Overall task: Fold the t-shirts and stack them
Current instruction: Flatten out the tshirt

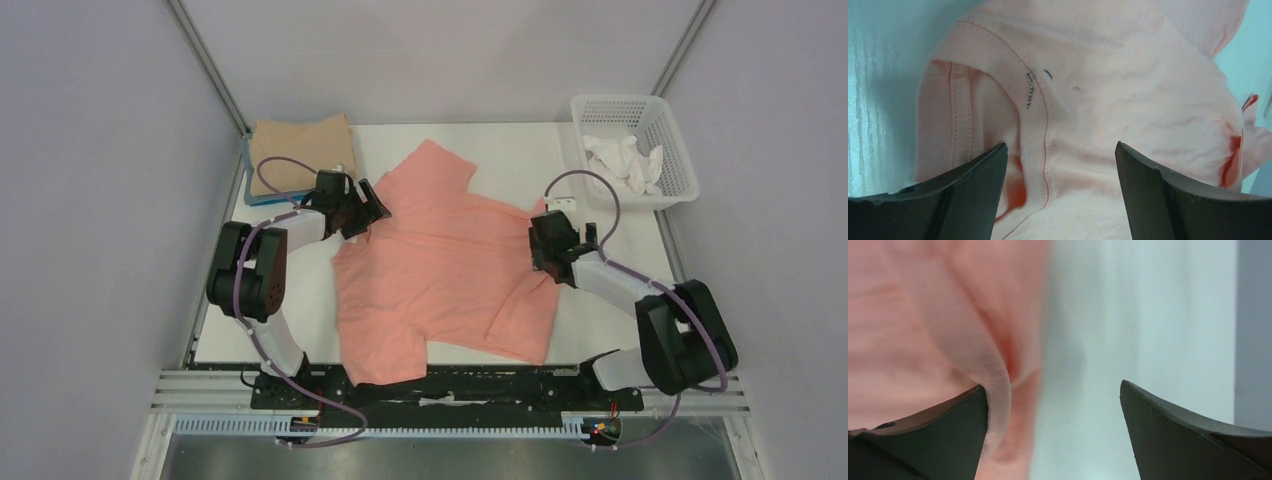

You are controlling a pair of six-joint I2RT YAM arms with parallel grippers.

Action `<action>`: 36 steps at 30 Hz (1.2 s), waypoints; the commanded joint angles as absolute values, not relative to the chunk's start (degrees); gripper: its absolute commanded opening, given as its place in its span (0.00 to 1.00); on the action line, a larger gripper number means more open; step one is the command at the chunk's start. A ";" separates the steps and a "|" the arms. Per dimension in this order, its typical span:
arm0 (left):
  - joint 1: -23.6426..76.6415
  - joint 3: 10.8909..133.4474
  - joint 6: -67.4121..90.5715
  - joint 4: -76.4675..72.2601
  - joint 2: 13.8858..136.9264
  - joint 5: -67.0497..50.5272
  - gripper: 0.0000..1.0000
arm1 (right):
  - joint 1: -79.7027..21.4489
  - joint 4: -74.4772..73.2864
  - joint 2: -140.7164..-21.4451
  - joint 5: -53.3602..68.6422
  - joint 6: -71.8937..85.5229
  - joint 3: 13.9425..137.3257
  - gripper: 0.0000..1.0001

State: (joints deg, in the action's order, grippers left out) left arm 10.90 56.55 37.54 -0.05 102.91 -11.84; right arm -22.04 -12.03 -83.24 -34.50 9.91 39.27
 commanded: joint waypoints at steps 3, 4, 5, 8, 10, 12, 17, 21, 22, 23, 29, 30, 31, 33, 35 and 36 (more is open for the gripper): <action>9.21 54.93 40.13 7.87 104.68 -12.73 0.87 | -11.07 -15.54 -68.36 -39.47 13.09 31.46 0.98; 8.91 55.02 40.57 8.35 104.60 -12.79 0.87 | -8.34 -16.04 -67.14 -39.43 13.83 30.31 0.98; 8.69 55.02 40.60 8.59 104.42 -12.98 0.87 | -5.02 -16.52 -66.38 -38.95 14.96 29.38 0.98; 8.00 55.18 41.19 10.25 103.85 -11.82 0.87 | 5.33 -17.79 -64.56 -36.08 16.99 26.93 0.98; 7.93 55.69 41.00 12.10 103.60 -9.31 0.87 | 11.44 -17.93 -62.86 -33.87 18.32 25.74 0.98; 7.74 56.04 40.60 13.41 103.49 -8.24 0.87 | 16.34 -17.85 -60.44 -31.81 18.66 25.53 0.98; 7.56 56.15 40.38 14.62 102.61 -7.23 0.87 | 25.40 -16.16 -57.36 -11.81 13.13 29.52 0.98; 7.64 56.69 40.57 16.56 99.71 -5.05 0.87 | 23.66 -15.48 -53.60 3.97 6.73 30.37 0.98; 7.65 56.69 40.62 17.24 98.54 -3.72 0.87 | 22.42 -15.95 -52.04 1.55 6.54 30.29 0.98; 7.69 56.77 40.58 18.08 97.09 -2.82 0.87 | 21.30 -17.17 -51.20 0.44 6.23 30.51 0.98; 12.41 59.07 40.04 22.66 91.19 3.06 0.87 | 1.63 -14.72 -51.15 -6.66 7.13 31.15 0.98; 14.07 59.31 40.23 22.28 90.77 2.78 0.88 | -3.43 -12.81 -53.26 -8.69 8.03 31.79 0.98; 16.06 59.46 40.34 21.01 90.66 2.06 0.88 | -7.37 -11.57 -56.09 -12.21 9.33 33.28 0.98; 19.47 59.97 40.76 19.24 91.39 1.48 0.88 | -14.31 -10.15 -62.70 -18.79 11.47 37.02 0.98; 21.96 59.87 40.76 16.61 92.70 0.56 0.88 | -20.16 -8.79 -70.39 -24.81 13.20 41.46 0.98; 22.46 59.40 40.86 14.86 93.40 -0.43 0.88 | -22.09 -8.68 -74.55 -27.16 14.87 43.93 0.96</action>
State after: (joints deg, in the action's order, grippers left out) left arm 18.96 58.35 40.23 19.16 92.55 0.19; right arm -14.59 -14.20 -63.64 -13.76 9.98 35.35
